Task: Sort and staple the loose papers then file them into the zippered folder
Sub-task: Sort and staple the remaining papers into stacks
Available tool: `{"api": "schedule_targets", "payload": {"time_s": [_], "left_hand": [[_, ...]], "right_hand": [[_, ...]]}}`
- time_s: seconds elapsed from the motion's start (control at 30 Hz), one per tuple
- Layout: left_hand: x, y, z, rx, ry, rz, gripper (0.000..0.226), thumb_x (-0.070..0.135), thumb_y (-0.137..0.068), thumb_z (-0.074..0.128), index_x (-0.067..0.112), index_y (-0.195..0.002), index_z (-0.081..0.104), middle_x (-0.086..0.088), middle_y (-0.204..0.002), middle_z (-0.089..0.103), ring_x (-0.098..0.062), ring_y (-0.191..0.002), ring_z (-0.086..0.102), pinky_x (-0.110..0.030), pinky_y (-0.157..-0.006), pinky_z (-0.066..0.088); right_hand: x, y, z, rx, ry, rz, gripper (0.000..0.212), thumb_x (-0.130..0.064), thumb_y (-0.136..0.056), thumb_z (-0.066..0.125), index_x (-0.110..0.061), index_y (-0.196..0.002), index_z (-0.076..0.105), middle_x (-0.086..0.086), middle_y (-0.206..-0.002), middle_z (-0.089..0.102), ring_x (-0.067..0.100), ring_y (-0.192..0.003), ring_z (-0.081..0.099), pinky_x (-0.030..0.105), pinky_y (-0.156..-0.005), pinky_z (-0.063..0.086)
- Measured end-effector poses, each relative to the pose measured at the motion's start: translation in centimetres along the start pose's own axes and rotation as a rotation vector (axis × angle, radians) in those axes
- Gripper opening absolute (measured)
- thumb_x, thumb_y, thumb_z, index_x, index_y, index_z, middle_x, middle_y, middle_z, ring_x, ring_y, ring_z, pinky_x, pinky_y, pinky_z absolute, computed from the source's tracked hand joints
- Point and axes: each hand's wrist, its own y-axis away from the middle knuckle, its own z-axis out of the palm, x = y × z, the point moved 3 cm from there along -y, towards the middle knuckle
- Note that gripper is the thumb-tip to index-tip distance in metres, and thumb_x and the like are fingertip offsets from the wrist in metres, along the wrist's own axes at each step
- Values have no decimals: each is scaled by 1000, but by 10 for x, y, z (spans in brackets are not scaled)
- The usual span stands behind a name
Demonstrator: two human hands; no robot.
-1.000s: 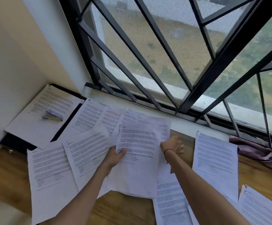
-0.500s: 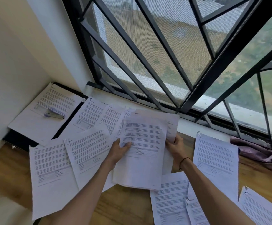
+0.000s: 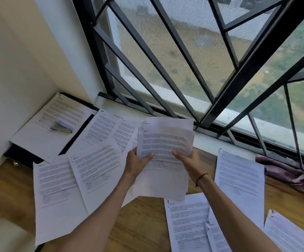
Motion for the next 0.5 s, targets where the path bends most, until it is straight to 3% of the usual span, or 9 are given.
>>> {"api": "schedule_targets", "payload": {"time_s": [0.17,0.23,0.33,0.43,0.5], "left_hand": [[38,4,1,25,-1,149,35,21,-82,88,22,-115,76,8,-108,78,-18,-99,74,-38,-78,65],[57,5,4,10,-6,230,35,16,-84,85,22,-117,73,11,-107,77,-16,-102,73,-37,-78,65],[70,3,9,-39,-57,336,45,15,-87,81,29,-125,63,15,-110,73,-10,-108,69,-34,-82,64],[62,0,9,-34,-151,347,67,46,-81,85,26,-138,56,2,-125,68,-16,-118,65,-44,-93,61],[52,-1,8,-35,-235,340,73,56,-78,84,26,-138,54,4,-128,66,-16,-121,62,-38,-99,58]], "right_hand": [[-20,2,-4,129,26,-215,29,-22,-90,79,-9,-115,72,10,-110,76,32,-102,73,48,-81,63],[-33,7,-4,134,20,-325,21,-16,-92,75,-17,-113,73,6,-109,76,27,-103,73,42,-80,64],[-46,12,-3,137,15,-401,25,-10,-93,73,-26,-112,71,-1,-107,76,24,-103,72,36,-78,64],[-36,10,-5,131,101,-382,25,-17,-93,76,-30,-114,70,0,-107,75,22,-101,72,45,-79,64],[-22,9,-8,147,176,-337,23,-30,-89,78,-32,-111,70,1,-104,75,21,-98,72,52,-77,63]]}}
